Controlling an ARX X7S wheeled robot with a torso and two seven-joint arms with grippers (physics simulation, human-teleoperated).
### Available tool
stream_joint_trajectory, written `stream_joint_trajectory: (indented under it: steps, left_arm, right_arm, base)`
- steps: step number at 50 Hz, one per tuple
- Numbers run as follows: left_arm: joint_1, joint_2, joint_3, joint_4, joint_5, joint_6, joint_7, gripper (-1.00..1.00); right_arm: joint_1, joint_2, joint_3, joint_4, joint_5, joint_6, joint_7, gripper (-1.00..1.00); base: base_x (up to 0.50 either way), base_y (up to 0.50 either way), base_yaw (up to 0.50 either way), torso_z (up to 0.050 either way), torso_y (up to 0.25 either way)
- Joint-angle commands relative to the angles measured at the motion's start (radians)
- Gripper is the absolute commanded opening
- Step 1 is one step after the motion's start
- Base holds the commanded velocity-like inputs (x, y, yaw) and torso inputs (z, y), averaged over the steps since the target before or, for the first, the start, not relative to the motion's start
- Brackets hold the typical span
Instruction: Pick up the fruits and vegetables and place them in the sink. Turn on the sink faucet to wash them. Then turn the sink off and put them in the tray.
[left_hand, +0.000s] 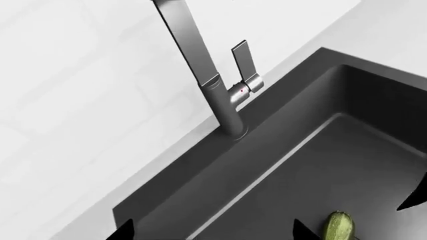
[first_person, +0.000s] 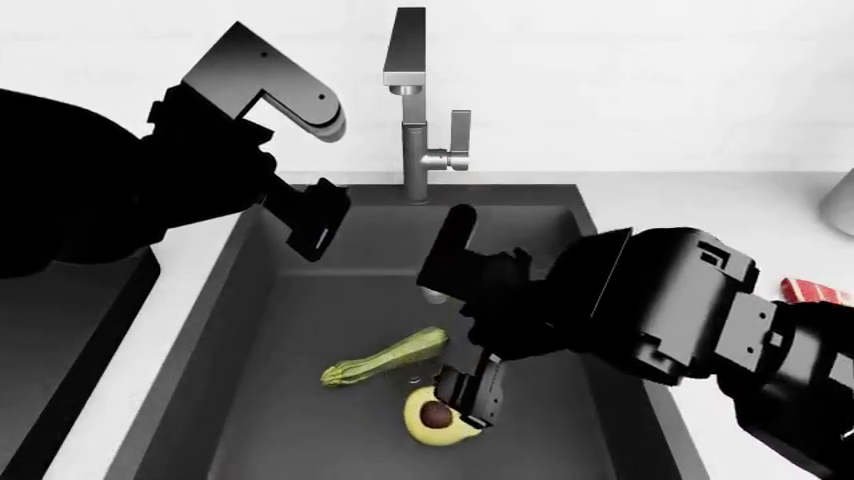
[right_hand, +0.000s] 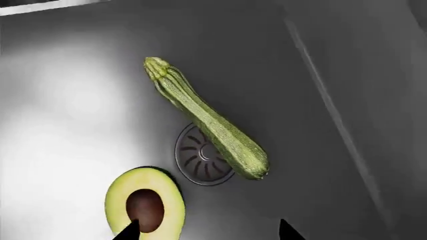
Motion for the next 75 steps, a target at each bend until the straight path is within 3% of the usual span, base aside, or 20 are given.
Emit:
stream_joint_trajectory:
  steps: [1,18,31,40,52,63,75]
  left_arm:
    - [0.016,-0.005,0.001,-0.009,0.012,0.026,-0.012,1.0]
    - [0.036,-0.004,-0.018,-0.004,0.003,0.049,-0.056,1.0]
    - [0.037,0.0,-0.023,-0.016,0.008,0.071,-0.062,1.0]
    - [0.041,0.011,-0.02,-0.026,0.015,0.086,-0.065,1.0]
    - [0.043,0.013,-0.018,-0.03,0.016,0.096,-0.069,1.0]
    - [0.056,0.025,-0.018,-0.021,0.047,0.148,-0.078,1.0]
    - [0.055,0.024,-0.014,-0.001,0.068,0.167,-0.096,1.0]
  right_arm:
    - [0.044,0.071,0.192,-0.068,0.073,0.069,0.215,1.0]
    - [0.087,0.046,0.413,0.018,0.043,0.014,0.501,1.0]
    - [0.104,-0.077,0.344,0.254,-0.124,-0.13,0.518,1.0]
    - [0.105,-0.184,0.368,0.515,-0.217,-0.36,0.499,1.0]
    - [0.092,-0.206,0.393,0.566,-0.225,-0.437,0.499,1.0]
    - [0.211,-0.467,0.434,1.305,-0.334,-0.919,0.354,1.0]
    - [0.206,-0.478,0.201,1.378,-0.056,-1.004,0.365,1.0]
  base:
    - [0.0,0.0,0.0,0.0,0.0]
    - [0.0,0.0,0.0,0.0,0.0]
    - [0.0,0.0,0.0,0.0,0.0]
    - [0.0,0.0,0.0,0.0,0.0]
    - [0.0,0.0,0.0,0.0,0.0]
    - [0.0,0.0,0.0,0.0,0.0]
    - [0.0,0.0,0.0,0.0,0.0]
